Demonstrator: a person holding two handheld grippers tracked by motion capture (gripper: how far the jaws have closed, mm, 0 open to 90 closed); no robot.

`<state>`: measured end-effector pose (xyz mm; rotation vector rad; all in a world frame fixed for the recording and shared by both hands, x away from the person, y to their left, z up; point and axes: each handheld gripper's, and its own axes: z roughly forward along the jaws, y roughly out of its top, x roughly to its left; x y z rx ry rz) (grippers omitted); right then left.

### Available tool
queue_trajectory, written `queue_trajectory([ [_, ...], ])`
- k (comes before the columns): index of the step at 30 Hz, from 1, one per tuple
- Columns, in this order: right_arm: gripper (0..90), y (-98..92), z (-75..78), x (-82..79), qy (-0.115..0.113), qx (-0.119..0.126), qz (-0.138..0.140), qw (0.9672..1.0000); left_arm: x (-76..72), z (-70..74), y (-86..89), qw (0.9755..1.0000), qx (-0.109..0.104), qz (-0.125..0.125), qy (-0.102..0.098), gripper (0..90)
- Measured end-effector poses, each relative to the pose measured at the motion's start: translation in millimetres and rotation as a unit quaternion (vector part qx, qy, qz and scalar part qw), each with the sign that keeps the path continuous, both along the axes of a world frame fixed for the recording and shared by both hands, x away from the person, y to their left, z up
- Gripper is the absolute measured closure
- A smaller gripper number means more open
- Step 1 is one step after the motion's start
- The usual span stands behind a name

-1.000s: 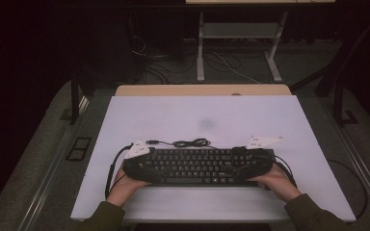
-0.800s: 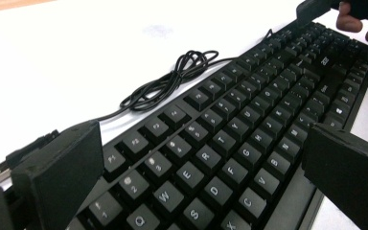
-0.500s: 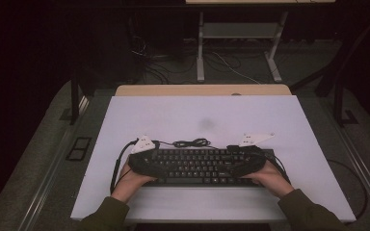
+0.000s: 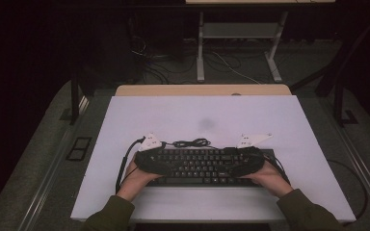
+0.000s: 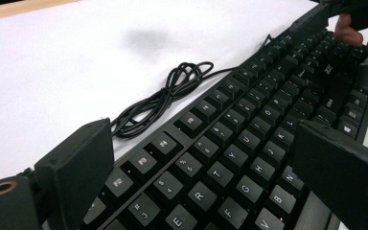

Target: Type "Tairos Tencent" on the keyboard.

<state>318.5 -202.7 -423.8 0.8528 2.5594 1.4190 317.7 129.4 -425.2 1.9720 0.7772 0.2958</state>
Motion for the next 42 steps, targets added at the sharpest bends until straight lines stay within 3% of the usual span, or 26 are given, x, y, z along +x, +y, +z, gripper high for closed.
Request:
queue_trajectory([
  [7, 35.8, -0.5, -0.3, -0.8, -0.001, -0.005, 0.010, 0.9999, -0.8, 0.7, 1.1, 1.0000, 0.002, -0.004, -0.002, 7.5],
  [24, 88.0, -4.9, -2.5, -3.1, 0.009, -0.033, 0.044, 0.9984, 0.4, -0.9, 0.9, 1.0000, 0.003, -0.006, 0.000, 7.4],
  [33, 89.4, -2.6, -5.2, -4.0, 0.021, -0.050, 0.077, 0.9956, 0.7, -1.4, 0.5, 1.0000, 0.002, -0.004, 0.004, 7.4],
  [42, 89.4, -0.1, -7.6, -4.8, 0.024, -0.062, 0.088, 0.9939, 0.4, -2.5, -0.3, 1.0000, 0.001, -0.003, 0.006, 7.4],
])
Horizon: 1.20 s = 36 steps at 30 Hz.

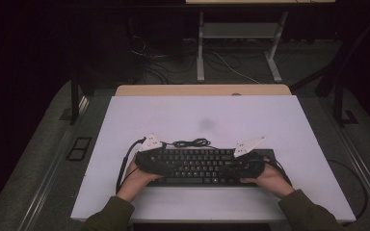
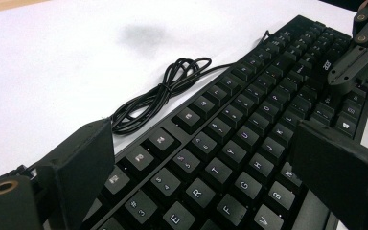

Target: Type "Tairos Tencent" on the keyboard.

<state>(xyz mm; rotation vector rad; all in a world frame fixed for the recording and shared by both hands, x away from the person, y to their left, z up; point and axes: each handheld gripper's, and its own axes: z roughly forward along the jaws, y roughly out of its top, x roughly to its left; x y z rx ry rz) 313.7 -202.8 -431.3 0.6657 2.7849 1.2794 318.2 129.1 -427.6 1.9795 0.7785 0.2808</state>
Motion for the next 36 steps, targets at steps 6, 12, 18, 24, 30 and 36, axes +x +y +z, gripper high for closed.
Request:
queue_trajectory([
  [6, 89.4, 1.6, -2.1, -0.7, 0.000, -0.013, 0.004, 0.9999, 0.0, -0.2, -0.2, 1.0000, -0.001, 0.001, 0.001, 7.5],
  [12, 89.5, 3.0, -3.3, -1.6, -0.001, -0.022, 0.004, 0.9997, 0.0, -0.6, -0.7, 1.0000, 0.001, 0.000, 0.002, 7.7],
  [18, 89.4, 3.4, -4.1, -1.9, -0.001, -0.023, 0.006, 0.9997, 0.9, -1.4, -1.2, 0.9999, 0.012, -0.003, 0.004, 14.4],
  [24, 89.4, 3.4, -4.1, -1.9, -0.001, -0.024, 0.006, 0.9997, 1.2, -0.7, -1.9, 0.9998, 0.016, -0.010, 0.010, 35.3],
  [30, 89.5, 3.4, -4.1, -1.9, 0.000, -0.024, 0.006, 0.9997, 3.4, -2.2, -4.6, 0.9990, 0.020, -0.025, 0.032, 56.3],
  [36, 89.5, 3.4, -4.1, -1.7, 0.000, -0.024, 0.006, 0.9997, 4.4, -1.9, -7.6, 0.9977, 0.040, -0.035, 0.043, 88.0],
])
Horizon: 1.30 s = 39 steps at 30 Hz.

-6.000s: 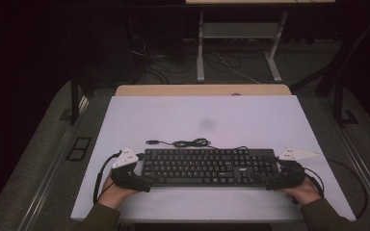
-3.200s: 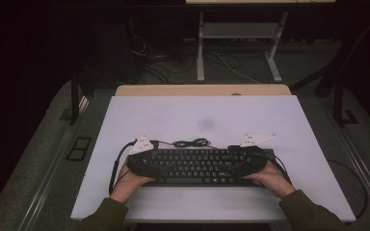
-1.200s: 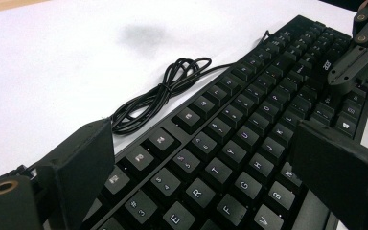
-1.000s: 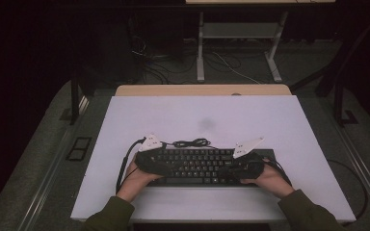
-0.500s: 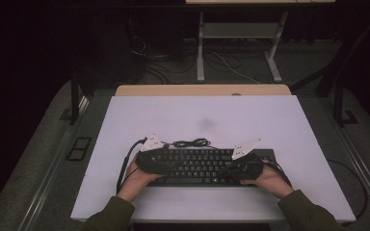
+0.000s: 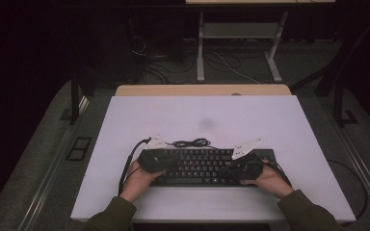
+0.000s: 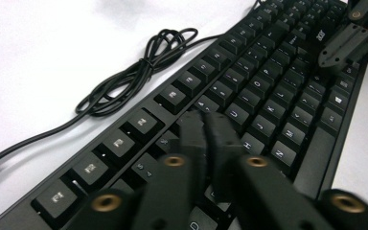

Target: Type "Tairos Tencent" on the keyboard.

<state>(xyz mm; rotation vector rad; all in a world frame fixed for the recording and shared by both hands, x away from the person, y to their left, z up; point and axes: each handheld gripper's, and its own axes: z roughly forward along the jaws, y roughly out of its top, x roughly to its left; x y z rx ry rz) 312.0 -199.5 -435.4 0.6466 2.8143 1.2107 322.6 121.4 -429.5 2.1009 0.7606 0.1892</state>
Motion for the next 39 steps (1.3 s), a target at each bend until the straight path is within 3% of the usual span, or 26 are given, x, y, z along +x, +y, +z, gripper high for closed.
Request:
queue_trajectory([
  [7, 89.4, 0.0, -0.1, 0.1, 0.000, 0.000, 0.000, 1.0000, 1.5, -1.6, -5.5, 0.9998, 0.015, -0.007, 0.011, 89.2],
  [27, 89.5, 0.2, -0.2, 0.4, 0.000, 0.000, -0.001, 1.0000, 5.1, -4.6, -11.0, 0.9994, 0.025, -0.010, 0.023, 89.2],
  [28, 89.5, 0.2, -0.2, 0.4, 0.000, 0.000, -0.001, 1.0000, 5.9, -4.8, -10.6, 0.9989, 0.035, -0.016, 0.026, 89.3],
  [31, 89.5, 0.2, -0.2, 0.4, 0.000, 0.000, -0.001, 1.0000, 5.6, -4.6, -11.7, 0.9989, 0.037, -0.015, 0.025, 89.3],
  [36, 89.5, 0.3, -0.1, 0.3, -0.001, 0.000, -0.001, 1.0000, 6.0, -4.2, -10.8, 0.9989, 0.035, -0.015, 0.026, 89.3],
  [39, 89.5, 0.2, -0.1, 0.3, -0.001, 0.000, -0.001, 1.0000, 5.1, -2.6, -10.0, 0.9994, 0.020, -0.011, 0.025, 89.3],
])
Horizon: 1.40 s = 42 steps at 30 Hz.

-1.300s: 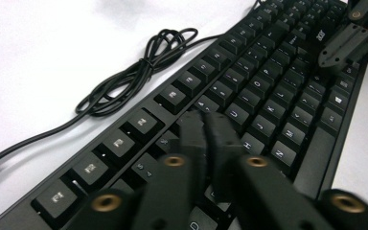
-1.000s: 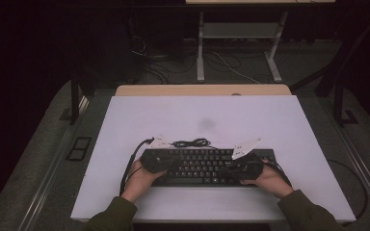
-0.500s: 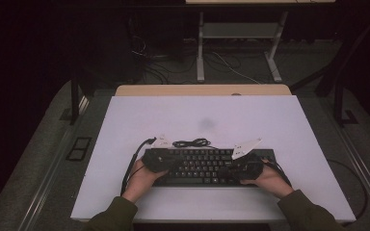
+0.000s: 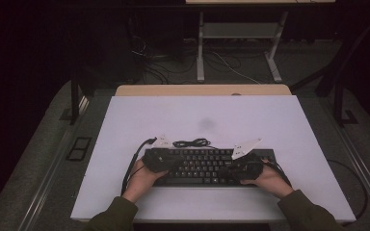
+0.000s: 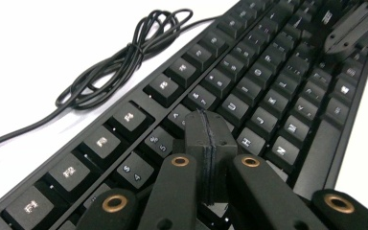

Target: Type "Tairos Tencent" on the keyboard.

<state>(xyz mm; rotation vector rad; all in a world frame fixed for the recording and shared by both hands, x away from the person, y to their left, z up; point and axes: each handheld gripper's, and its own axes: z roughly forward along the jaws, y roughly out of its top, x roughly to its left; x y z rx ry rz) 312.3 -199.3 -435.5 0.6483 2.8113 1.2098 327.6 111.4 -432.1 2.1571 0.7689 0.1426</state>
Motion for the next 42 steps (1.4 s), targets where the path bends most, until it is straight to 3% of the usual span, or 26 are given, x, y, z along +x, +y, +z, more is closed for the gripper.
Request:
queue_trajectory([
  [10, 89.5, 0.0, 0.1, -0.1, -0.001, 0.000, 0.000, 1.0000, -1.5, 1.6, 1.6, 1.0000, -0.006, -0.001, -0.004, 88.9],
  [17, 87.1, -3.0, 3.8, 0.9, -0.002, 0.024, -0.002, 0.9997, -3.6, 3.0, 4.0, 0.9997, -0.016, 0.005, -0.015, 74.9],
  [22, 64.1, -3.2, 7.4, 3.0, 0.002, 0.059, -0.017, 0.9981, -4.8, 2.2, 5.0, 0.9996, -0.019, 0.007, -0.020, 54.2],
  [23, 64.1, -3.2, 7.4, 3.0, 0.002, 0.059, -0.017, 0.9981, -4.8, 2.2, 5.0, 0.9996, -0.019, 0.007, -0.020, 51.3],
  [26, 48.9, -1.2, 9.8, 5.6, -0.003, 0.073, -0.037, 0.9967, -5.6, 3.0, 5.5, 0.9994, -0.021, 0.010, -0.025, 46.3],
  [28, 43.7, 0.1, 10.9, 6.9, -0.005, 0.078, -0.042, 0.9961, -6.8, 3.2, 5.9, 0.9992, -0.026, 0.014, -0.028, 45.3],
  [42, 31.7, 8.1, 11.0, 13.1, -0.015, 0.087, -0.059, 0.9943, -10.9, 2.9, 14.5, 0.9987, -0.030, 0.025, -0.034, 40.4],
])
